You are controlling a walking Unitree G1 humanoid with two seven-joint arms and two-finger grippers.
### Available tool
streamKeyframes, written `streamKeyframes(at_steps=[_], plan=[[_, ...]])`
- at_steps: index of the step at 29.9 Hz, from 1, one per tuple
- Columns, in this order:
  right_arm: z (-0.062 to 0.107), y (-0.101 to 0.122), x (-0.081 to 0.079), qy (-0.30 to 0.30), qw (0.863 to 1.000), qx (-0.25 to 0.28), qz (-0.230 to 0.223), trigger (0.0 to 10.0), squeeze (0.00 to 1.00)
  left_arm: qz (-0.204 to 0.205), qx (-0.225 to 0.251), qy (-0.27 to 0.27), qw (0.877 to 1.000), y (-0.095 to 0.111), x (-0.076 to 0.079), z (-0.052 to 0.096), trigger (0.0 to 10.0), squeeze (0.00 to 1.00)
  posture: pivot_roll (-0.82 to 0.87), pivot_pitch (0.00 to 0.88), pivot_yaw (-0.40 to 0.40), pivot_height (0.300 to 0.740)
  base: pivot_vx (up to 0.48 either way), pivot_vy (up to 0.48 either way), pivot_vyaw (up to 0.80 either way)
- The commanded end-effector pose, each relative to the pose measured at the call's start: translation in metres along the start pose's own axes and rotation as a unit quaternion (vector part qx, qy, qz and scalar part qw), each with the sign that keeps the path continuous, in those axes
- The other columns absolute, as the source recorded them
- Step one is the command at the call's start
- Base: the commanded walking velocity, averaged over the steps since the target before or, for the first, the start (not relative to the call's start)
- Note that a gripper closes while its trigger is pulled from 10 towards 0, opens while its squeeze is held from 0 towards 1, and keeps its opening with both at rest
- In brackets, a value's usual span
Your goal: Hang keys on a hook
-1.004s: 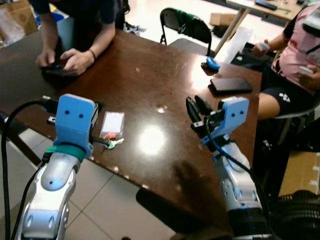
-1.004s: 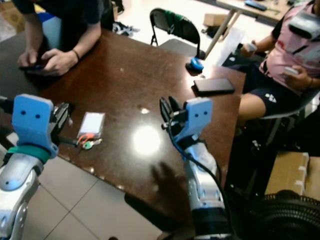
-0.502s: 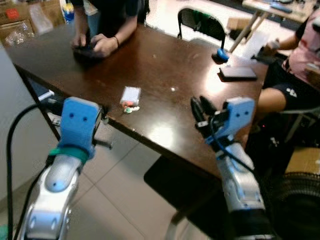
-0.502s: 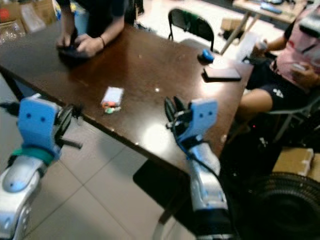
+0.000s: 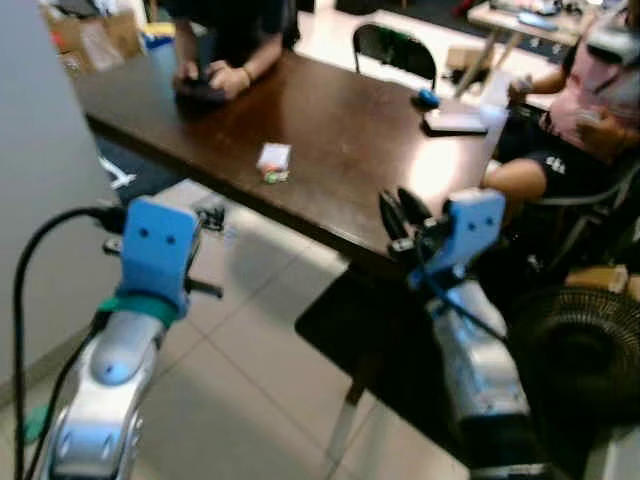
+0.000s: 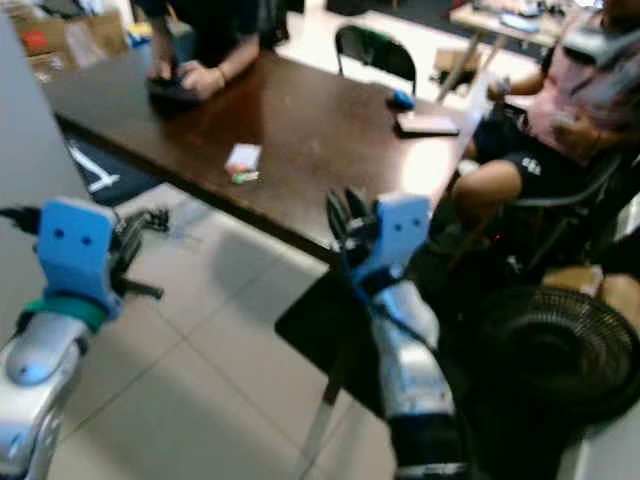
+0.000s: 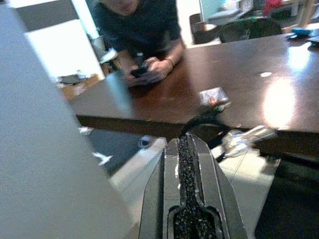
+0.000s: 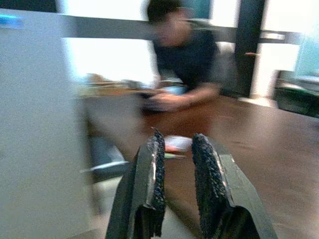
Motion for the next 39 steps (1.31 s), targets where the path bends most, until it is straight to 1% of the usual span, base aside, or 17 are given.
streamKeyframes(at_steps=[1,9,11,17,39], plan=[[0.0013,-0.0025,0.0024,-0.002,1.0,-0.007,0.008,10.0,0.0,-0.002,-0.009,0.003,1.0,-0.0057,-0.0009,0.0017,10.0,0.0,0.13,0.115,0.031,0.74,0.0,0.0,0.8],[0.0013,-0.0029,0.0027,-0.003,1.0,-0.008,0.007,10.0,0.0,-0.004,-0.003,0.005,1.0,-0.0041,-0.002,0.0011,10.0,0.0,0.13,0.116,0.033,0.74,0.0,0.0,0.8],[0.0017,-0.0031,0.0029,-0.005,1.0,-0.008,0.002,10.0,0.0,-0.007,0.001,0.006,1.0,-0.0032,-0.0023,0.0008,10.0,0.0,0.13,0.116,0.034,0.74,0.0,0.0,0.0],[0.0022,-0.0036,0.004,-0.008,1.0,-0.008,-0.008,10.0,0.0,-0.01,0.001,0.005,1.0,-0.0033,-0.0025,0.0003,10.0,0.0,0.13,0.121,0.034,0.74,0.435,0.0,0.0],[0.0029,-0.0041,0.0053,-0.011,1.0,-0.011,-0.009,10.0,0.0,-0.009,0.001,0.003,1.0,-0.0041,-0.0014,0.0004,10.0,0.0,0.13,0.126,0.034,0.74,0.461,0.0,0.0]])
Point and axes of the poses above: a point about 5 cm out from each wrist's last joint towards the gripper, its own z axis pointing back from the gripper into the wrist, its own y axis along the axis of the wrist's last joint, x = y × z, the point moved 4 cm from there along -z, pointing out of the wrist towards the gripper, and after that the axes turned 14 degrees about z, right-handed, at the moved point
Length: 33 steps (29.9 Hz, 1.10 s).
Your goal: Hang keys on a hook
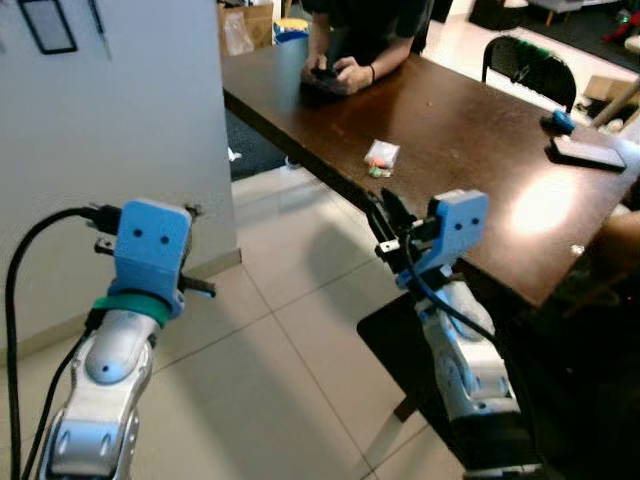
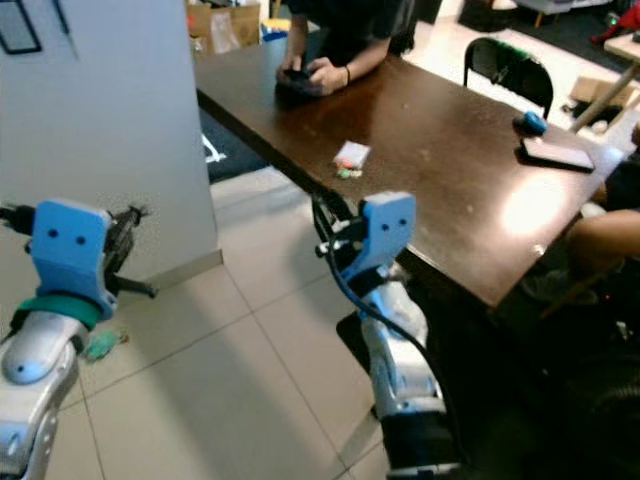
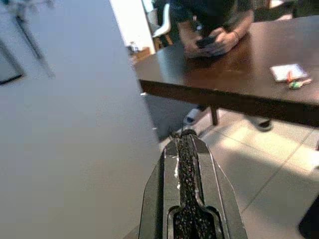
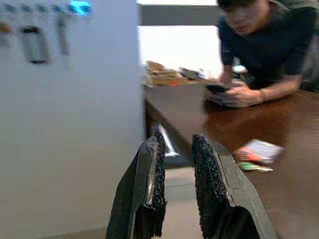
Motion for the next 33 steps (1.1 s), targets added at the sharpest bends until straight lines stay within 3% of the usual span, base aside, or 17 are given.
streamKeyframes(at_steps=[1,20,23,27,30,33], plan=[[0.0,-0.001,-0.004,0.004,1.0,-0.001,-0.01,10.0,0.0,-0.01,-0.005,0.012,1.0,-0.003,-0.007,0.004,10.0,0.0,0.13,0.125,0.034,0.74,0.461,0.0,0.0],[0.0,-0.002,-0.001,0.0,1.0,-0.006,-0.013,10.0,0.0,-0.007,-0.007,0.008,1.0,-0.005,-0.006,0.003,10.0,0.0,0.13,0.127,0.034,0.74,0.458,0.0,-0.69],[0.0,-0.002,-0.001,-0.001,1.0,-0.007,-0.011,10.0,0.0,-0.008,-0.008,0.008,1.0,-0.006,-0.006,0.003,10.0,0.0,0.13,0.129,0.035,0.74,0.429,0.0,0.0],[0.0,-0.003,-0.001,0.003,1.0,-0.011,-0.004,10.0,0.0,-0.015,-0.032,0.005,0.999,-0.014,-0.006,0.003,10.0,0.0,0.13,0.129,0.036,0.74,0.148,0.0,0.0],[0.001,-0.013,-0.008,0.04,0.998,-0.04,0.024,10.0,0.0,-0.049,-0.094,-0.05,0.993,-0.037,0.0,0.009,10.0,0.0,0.13,0.128,0.037,0.74,0.0,0.0,0.0],[0.002,-0.018,-0.012,0.058,0.997,-0.051,0.032,10.0,0.0,-0.062,-0.115,-0.063,0.989,-0.045,-0.001,0.013,10.0,0.0,0.13,0.125,0.039,0.74,0.0,0.0,0.0]])
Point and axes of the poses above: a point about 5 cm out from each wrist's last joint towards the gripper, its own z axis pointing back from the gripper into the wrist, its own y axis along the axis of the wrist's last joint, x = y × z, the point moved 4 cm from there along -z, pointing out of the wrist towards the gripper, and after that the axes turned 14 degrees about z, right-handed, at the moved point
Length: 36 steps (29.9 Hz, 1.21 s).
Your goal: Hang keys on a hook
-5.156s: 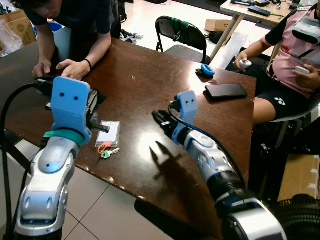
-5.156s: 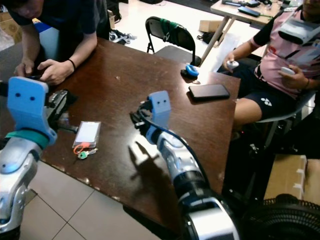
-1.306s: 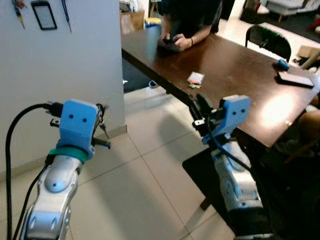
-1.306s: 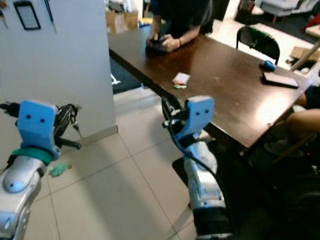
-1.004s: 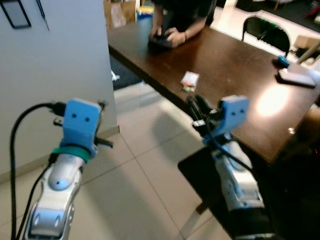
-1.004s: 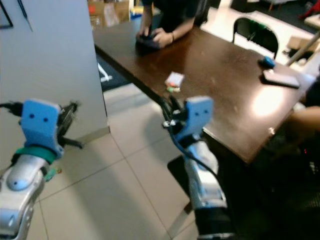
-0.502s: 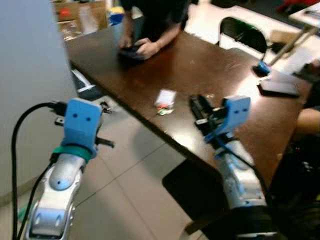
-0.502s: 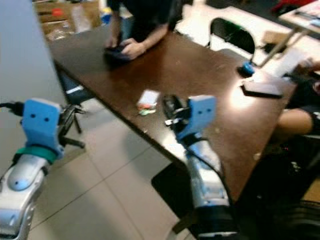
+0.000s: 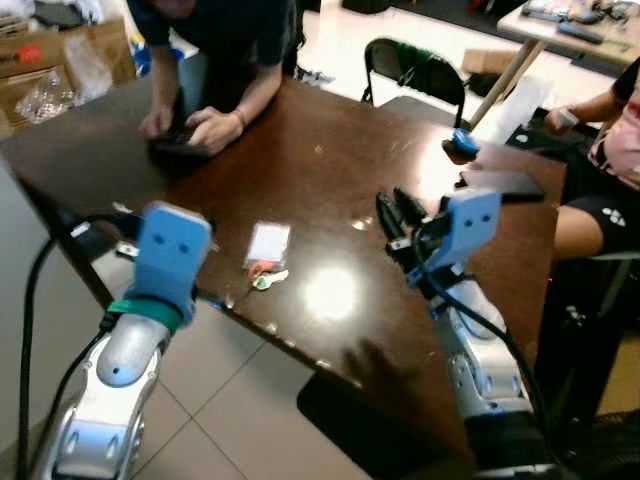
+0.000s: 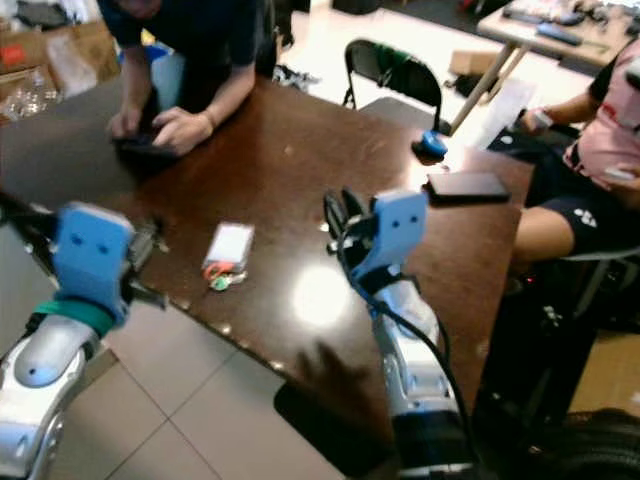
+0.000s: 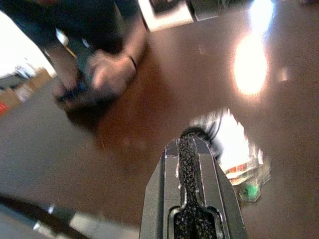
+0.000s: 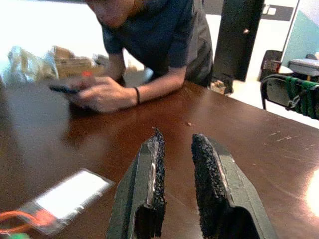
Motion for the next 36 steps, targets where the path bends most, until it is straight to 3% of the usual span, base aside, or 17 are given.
streamKeyframes(at_steps=[1,8,13,19,24,31,36], plan=[[0.003,-0.013,-0.017,0.037,0.999,-0.026,0.001,10.0,0.0,-0.005,-0.039,-0.01,0.999,-0.017,0.001,0.004,10.0,0.0,0.13,0.125,0.039,0.74,0.0,0.0,0.0],[-0.001,-0.033,-0.024,0.092,0.993,-0.067,0.031,10.0,0.0,0.027,-0.078,0.019,0.996,-0.036,-0.011,0.001,10.0,0.0,0.13,0.12,0.037,0.74,0.0,0.0,0.0],[-0.016,-0.032,-0.034,0.117,0.991,-0.062,0.024,10.0,0.0,-0.011,-0.108,0.059,0.992,-0.05,-0.04,-0.014,10.0,0.0,0.15,0.121,0.042,0.74,0.0,0.0,0.0],[-0.02,-0.03,-0.042,0.126,0.99,-0.058,0.003,10.0,0.0,-0.041,-0.127,0.061,0.989,-0.056,-0.05,-0.021,10.0,0.0,0.15,0.126,0.057,0.74,0.0,0.0,0.0],[-0.023,-0.027,-0.06,0.152,0.987,-0.049,-0.022,10.0,0.0,-0.056,-0.141,0.056,0.987,-0.063,-0.059,-0.028,10.0,0.0,0.15,0.137,0.068,0.74,0.0,0.0,0.0],[-0.023,-0.039,-0.077,0.195,0.978,-0.072,-0.027,10.0,0.0,-0.024,-0.129,0.038,0.991,-0.069,-0.066,-0.035,10.0,0.0,0.15,0.16,0.073,0.74,0.0,0.0,0.0],[-0.03,-0.051,-0.076,0.182,0.976,-0.116,-0.004,10.0,0.0,0.008,-0.108,0.061,0.992,-0.064,-0.075,-0.035,10.0,0.0,0.16,0.179,0.068,0.74,0.0,0.0,0.0]])
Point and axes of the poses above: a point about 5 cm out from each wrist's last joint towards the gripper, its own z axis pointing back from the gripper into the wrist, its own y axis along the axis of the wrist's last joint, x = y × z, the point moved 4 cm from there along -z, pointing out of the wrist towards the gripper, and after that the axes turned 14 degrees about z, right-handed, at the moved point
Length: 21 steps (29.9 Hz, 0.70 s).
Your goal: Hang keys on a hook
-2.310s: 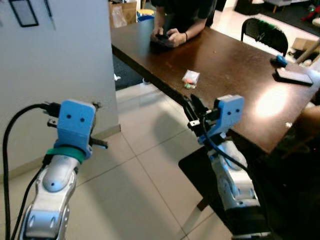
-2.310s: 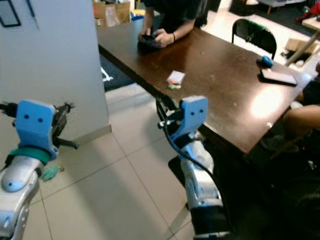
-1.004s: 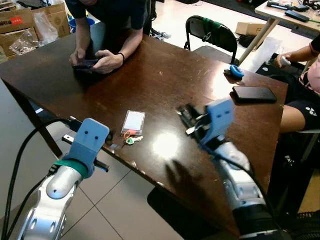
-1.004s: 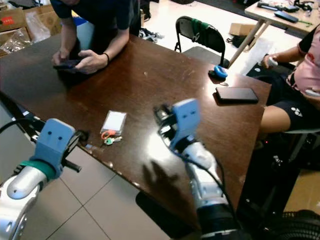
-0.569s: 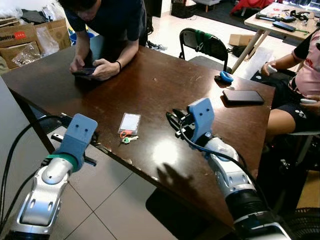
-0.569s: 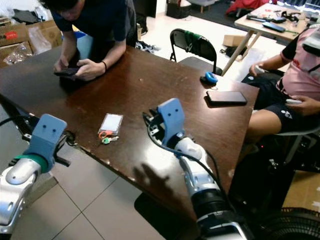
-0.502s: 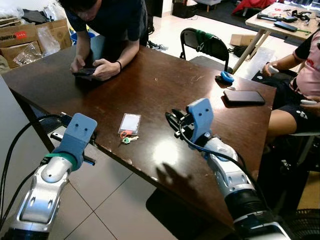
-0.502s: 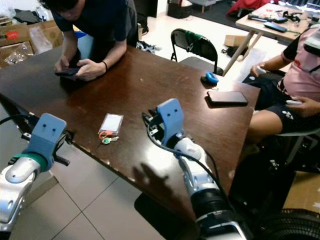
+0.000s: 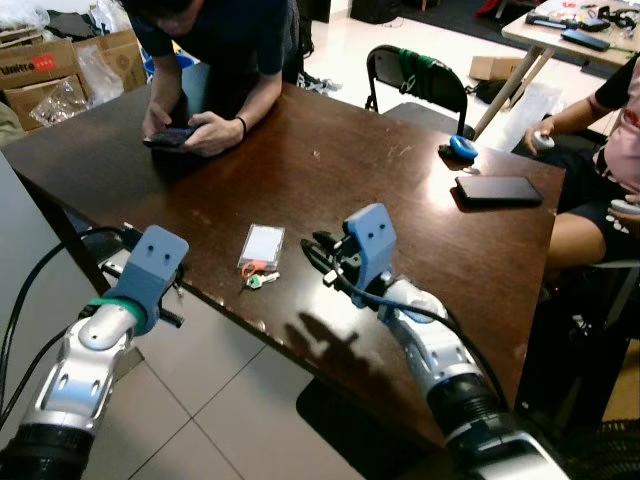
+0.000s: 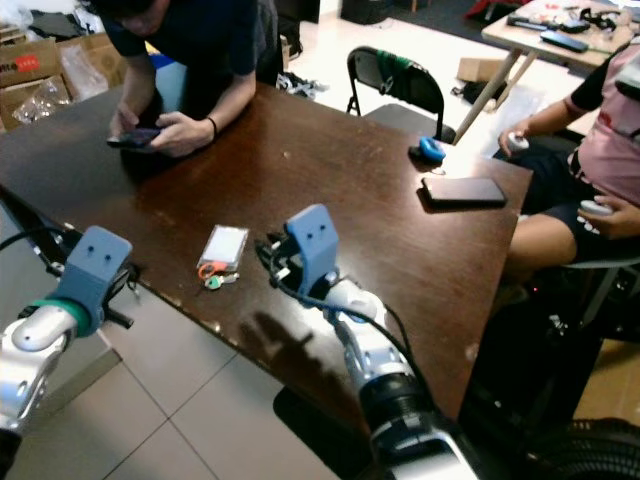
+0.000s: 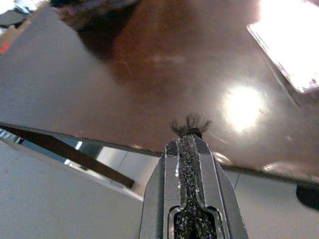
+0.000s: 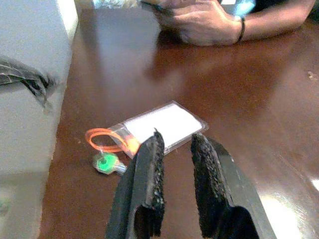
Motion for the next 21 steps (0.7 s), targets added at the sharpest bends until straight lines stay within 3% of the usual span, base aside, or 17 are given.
streamKeyframes(at_steps=[1,5,7,10,12,14,15,17,18,21], plan=[[-0.001,-0.014,0.003,-0.018,0.999,-0.045,-0.001,10.0,0.0,0.021,-0.006,0.022,1.0,-0.008,-0.008,0.005,10.0,0.0,0.17,0.197,0.064,0.74,0.0,0.0,0.0],[-0.005,-0.028,0.009,-0.028,0.994,-0.096,-0.046,10.0,0.0,0.044,-0.008,0.051,0.998,-0.015,-0.012,0.013,10.0,0.0,0.18,0.211,0.06,0.74,0.0,0.0,0.0],[-0.006,-0.027,0.007,-0.016,0.994,-0.097,-0.054,10.0,0.0,0.051,-0.003,0.054,0.997,-0.014,-0.013,0.015,10.0,0.0,0.18,0.215,0.056,0.74,0.0,0.0,0.0],[-0.013,-0.02,-0.001,0.016,0.994,-0.084,-0.073,10.0,0.0,0.063,0.02,0.065,0.996,-0.003,-0.016,0.021,10.0,0.0,0.2,0.223,0.049,0.74,0.0,0.0,0.0],[-0.021,-0.009,-0.012,0.045,0.992,-0.065,-0.096,10.0,0.0,0.067,0.055,0.079,0.993,0.013,-0.019,0.033,10.0,0.0,0.24,0.241,0.034,0.74,0.0,0.0,0.0],[-0.021,-0.009,-0.012,0.045,0.992,-0.065,-0.096,10.0,0.0,0.067,0.055,0.079,0.993,0.013,-0.019,0.033,10.0,0.0,0.24,0.241,0.034,0.74,0.0,0.0,0.0],[-0.027,-0.004,-0.021,0.06,0.991,-0.058,-0.101,10.0,0.0,0.06,0.078,0.087,0.991,0.025,-0.02,0.046,10.0,0.0,0.26,0.253,0.024,0.74,0.0,0.0,0.0],[-0.027,-0.004,-0.021,0.06,0.991,-0.058,-0.101,10.0,0.0,0.06,0.078,0.087,0.991,0.025,-0.02,0.046,10.0,0.0,0.26,0.253,0.024,0.74,0.0,0.0,0.0],[-0.031,-0.001,-0.03,0.073,0.99,-0.058,-0.102,10.0,0.0,0.053,0.09,0.09,0.99,0.034,-0.021,0.059,10.0,0.0,0.29,0.263,0.014,0.74,0.0,0.0,0.0],[-0.033,0.0,-0.036,0.082,0.99,-0.058,-0.101,10.0,0.0,0.049,0.096,0.093,0.99,0.039,-0.021,0.067,10.0,0.0,0.31,0.274,0.008,0.74,0.0,0.0,0.0]])
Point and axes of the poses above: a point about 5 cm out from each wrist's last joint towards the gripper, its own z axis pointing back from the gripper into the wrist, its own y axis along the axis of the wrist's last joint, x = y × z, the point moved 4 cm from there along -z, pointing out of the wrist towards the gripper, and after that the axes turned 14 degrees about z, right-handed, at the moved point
